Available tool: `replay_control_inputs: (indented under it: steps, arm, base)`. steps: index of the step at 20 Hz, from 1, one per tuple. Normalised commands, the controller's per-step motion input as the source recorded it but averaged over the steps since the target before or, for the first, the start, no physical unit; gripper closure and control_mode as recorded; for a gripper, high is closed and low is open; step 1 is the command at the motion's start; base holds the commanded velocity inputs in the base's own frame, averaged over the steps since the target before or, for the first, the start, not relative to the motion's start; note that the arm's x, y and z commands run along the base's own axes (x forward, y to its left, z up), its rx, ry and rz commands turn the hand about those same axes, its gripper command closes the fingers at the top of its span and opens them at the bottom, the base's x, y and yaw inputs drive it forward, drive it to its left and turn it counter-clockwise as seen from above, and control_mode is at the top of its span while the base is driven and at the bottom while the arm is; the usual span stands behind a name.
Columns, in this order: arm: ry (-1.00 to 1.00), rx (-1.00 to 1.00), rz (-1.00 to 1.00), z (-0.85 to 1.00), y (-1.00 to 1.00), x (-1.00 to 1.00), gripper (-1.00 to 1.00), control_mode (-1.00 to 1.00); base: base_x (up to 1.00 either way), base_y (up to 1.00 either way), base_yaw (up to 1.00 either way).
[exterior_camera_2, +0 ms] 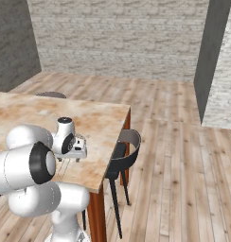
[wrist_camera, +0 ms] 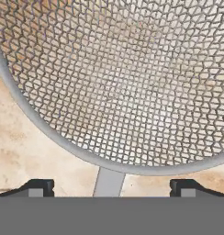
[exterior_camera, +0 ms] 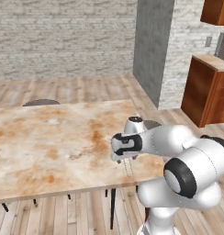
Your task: Pick the pot and strainer and place them in the sink. Then turn on the water.
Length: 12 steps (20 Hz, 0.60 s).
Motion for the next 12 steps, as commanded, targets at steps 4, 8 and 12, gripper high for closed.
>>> replay_control_inputs:
  steps: [4, 8, 12]
  arm:
    - [0.00, 0.00, 0.00, -0.29, 0.01, 0.30, -1.00, -1.00]
    - [0.00, 0.00, 0.00, -0.31, 0.08, 0.26, 1.00, -1.00]
    - [0.00, 0.00, 0.00, -0.04, 0.00, 0.04, 1.00, -1.00]
  base:
    - [0.00, 0.00, 0.00]
    - [0.00, 0.00, 0.00]
    - [0.00, 0.00, 0.00]
